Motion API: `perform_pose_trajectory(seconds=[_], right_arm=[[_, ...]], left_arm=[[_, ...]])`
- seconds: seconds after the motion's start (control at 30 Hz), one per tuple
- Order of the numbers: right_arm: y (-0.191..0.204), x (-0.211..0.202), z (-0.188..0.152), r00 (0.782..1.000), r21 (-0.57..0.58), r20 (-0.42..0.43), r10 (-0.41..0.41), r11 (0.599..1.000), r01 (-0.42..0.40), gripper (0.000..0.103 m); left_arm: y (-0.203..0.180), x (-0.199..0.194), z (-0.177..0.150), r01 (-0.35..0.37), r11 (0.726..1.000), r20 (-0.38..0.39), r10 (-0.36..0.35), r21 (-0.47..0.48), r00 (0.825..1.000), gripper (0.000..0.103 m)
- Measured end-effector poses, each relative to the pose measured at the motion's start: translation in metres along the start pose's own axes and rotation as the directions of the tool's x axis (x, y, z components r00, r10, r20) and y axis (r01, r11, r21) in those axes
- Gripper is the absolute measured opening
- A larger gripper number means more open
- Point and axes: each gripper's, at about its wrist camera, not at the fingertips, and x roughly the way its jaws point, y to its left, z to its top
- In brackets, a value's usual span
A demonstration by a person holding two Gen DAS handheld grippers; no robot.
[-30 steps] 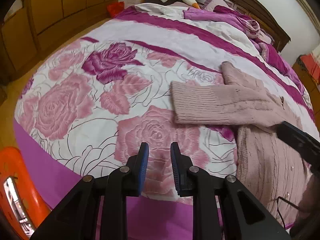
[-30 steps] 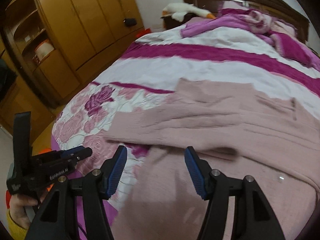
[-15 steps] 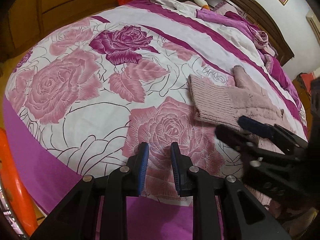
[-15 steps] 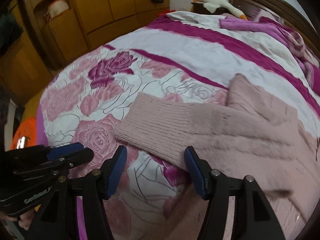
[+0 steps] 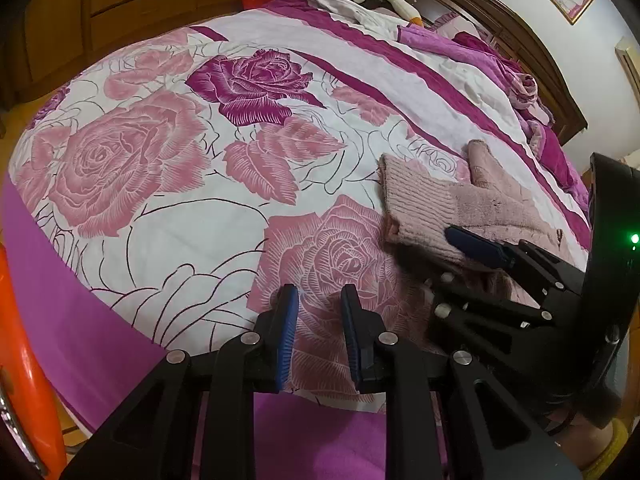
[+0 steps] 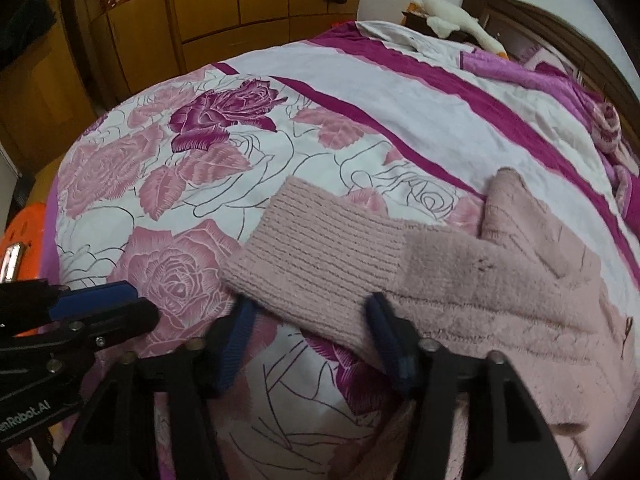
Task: Fold small clothes
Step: 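Close the right tool on the sleeve cuff and lift it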
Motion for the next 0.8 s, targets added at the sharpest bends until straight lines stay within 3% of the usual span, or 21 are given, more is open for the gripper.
perform_pose_trajectory(seconds=[0.07,0.13,0.5,0.8], right_arm=[[0.0,-0.002,0.001,1.0,-0.015,0.008,-0.011,1.0,0.011,0.015],[-0.004,-0.006,0.003,1.0,0.002,0.012,0.007,1.0,-0.007,0.009],[-0.063,-0.075,0.005,0.979,0.176,0.186,0.08,0.978,-0.113,0.007],[-0.137,-0.134,-0.006,0.953,0.336,0.304,-0.014,0.937,-0.094,0.007]], left_arm=[[-0.001,0.0,0.0,-0.004,1.0,0.001,0.004,0.003,1.0,0.0],[-0.002,-0.001,0.0,-0.009,1.0,0.002,0.009,0.004,1.0,0.0],[-0.014,-0.015,0.005,-0.009,1.0,0.032,0.008,0.017,0.999,0.0],[-0.04,-0.026,0.014,0.022,0.997,0.059,-0.026,0.072,0.998,0.0]])
